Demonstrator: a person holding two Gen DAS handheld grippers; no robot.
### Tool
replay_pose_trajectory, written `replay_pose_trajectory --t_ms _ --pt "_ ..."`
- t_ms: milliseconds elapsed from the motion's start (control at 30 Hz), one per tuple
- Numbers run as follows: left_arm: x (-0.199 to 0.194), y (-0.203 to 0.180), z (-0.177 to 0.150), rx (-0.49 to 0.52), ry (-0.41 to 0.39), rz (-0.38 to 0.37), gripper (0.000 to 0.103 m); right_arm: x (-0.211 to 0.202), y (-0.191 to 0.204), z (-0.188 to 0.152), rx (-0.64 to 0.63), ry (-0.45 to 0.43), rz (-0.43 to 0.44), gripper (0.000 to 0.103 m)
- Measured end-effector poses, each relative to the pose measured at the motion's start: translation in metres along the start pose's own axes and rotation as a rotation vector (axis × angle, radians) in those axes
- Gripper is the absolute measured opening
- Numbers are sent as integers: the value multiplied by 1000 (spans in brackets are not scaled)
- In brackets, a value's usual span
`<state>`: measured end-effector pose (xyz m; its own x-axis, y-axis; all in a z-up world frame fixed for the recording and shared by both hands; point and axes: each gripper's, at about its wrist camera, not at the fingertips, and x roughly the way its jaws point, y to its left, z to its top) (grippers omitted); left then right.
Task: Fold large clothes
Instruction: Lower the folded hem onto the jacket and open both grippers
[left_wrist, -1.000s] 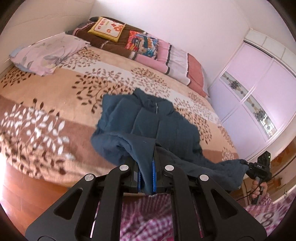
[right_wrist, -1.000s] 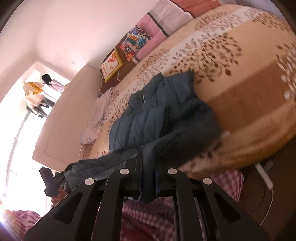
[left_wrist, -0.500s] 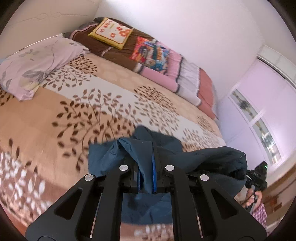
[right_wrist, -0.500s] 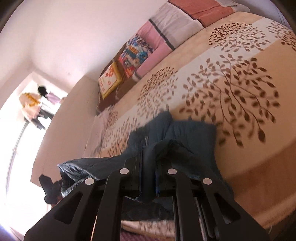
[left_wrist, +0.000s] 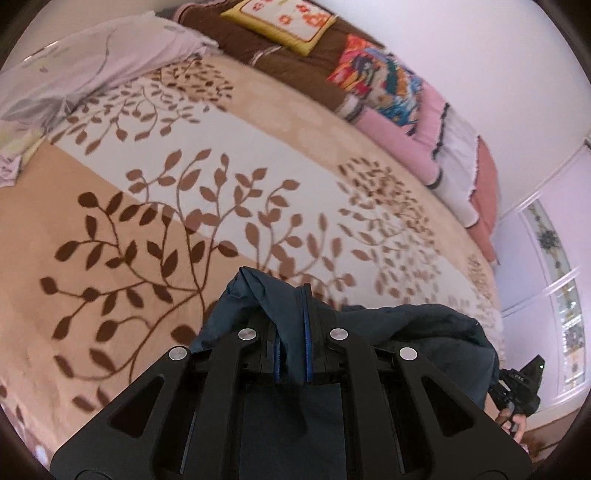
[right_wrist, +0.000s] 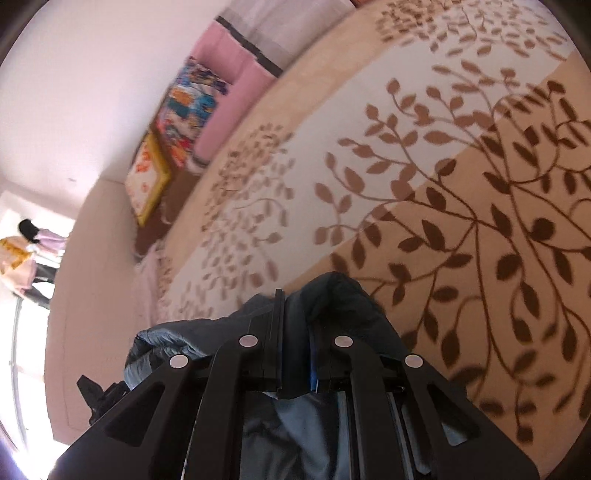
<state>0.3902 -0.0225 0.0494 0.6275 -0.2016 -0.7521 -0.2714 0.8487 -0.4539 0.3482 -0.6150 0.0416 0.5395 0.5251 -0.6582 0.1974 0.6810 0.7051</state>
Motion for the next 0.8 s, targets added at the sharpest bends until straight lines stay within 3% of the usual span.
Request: replay_pose_trajectory --t_ms 200,367,533,600,667,800 --pt "37 12 -9 -15 34 51 13 40 -20 3 32 57 -62 11" --pt "46 24 -10 -93 81 26 15 43 -28 4 85 89 -15 19" --pt "28 26 -4 -158 63 -73 29 19 -28 12 138 63 124 52" --pt "22 23 -3 -153 47 -79 38 8 -22 13 121 28 111 70" --pt "14 20 -2 -157 27 -90 48 -5 -16 13 94 -24 92 75" --pt "-8 21 -1 -162 -77 -49 63 -22 -16 11 114 -46 108 75"
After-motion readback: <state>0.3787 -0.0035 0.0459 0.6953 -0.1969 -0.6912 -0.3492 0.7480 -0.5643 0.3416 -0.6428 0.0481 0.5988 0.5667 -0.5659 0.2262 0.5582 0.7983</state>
